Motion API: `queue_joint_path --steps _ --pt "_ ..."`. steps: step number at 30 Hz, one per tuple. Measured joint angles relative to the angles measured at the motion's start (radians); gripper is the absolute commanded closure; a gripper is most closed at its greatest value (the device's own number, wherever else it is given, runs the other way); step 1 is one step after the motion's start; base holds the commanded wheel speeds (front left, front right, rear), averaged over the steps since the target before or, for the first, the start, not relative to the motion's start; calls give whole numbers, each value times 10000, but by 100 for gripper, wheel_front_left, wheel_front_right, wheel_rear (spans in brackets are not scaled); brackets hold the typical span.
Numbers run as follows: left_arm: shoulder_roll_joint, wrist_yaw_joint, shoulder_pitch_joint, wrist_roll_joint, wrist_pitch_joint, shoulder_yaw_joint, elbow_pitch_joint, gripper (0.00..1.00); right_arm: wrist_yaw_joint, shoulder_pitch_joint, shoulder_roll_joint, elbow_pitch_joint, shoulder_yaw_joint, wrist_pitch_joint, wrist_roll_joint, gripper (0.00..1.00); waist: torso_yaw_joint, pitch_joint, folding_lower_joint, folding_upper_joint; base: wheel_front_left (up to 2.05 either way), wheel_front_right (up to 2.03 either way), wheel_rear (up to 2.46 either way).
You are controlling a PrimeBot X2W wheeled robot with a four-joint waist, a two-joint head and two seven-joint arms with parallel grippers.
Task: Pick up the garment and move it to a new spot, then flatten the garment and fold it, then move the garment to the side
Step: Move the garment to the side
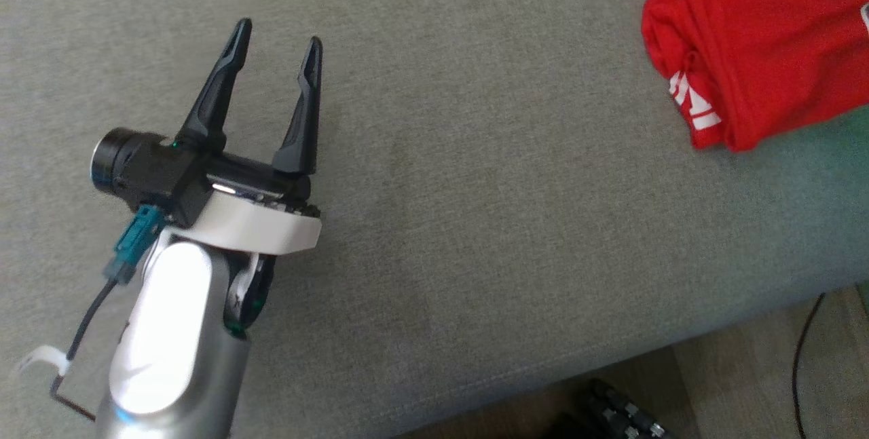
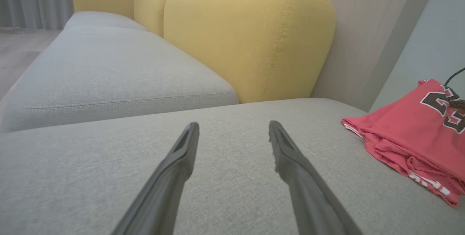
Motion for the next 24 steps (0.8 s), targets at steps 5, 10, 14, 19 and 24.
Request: queue_joint_path --steps 5,10,14,19,24 --pt "155 -88 -312 67 121 -232 -59 0 -2 -586 642 757 -533 -431 -686 100 -166 367 1 0 0 0 0" --pt "161 -173 -499 67 171 -360 -63 0 0 -1049 899 1615 -1160 -930 -1344 100 -43 539 0 0 0 0 0" --pt "159 -173 -603 63 171 -506 -65 0 0 -1379 1014 2366 -1829 -1400 -1668 100 196 680 0 0 0 0 0" --pt "199 -161 -600 59 165 -464 -59 0 0 -1796 1229 2964 -2121 -1862 -1793 26 402 833 0 0 0 0 0" --pt "232 -125 -599 2 159 -445 -13 0 0 -1884 1404 3359 -2429 -2309 -1893 0 470 740 0 0 0 0 0"
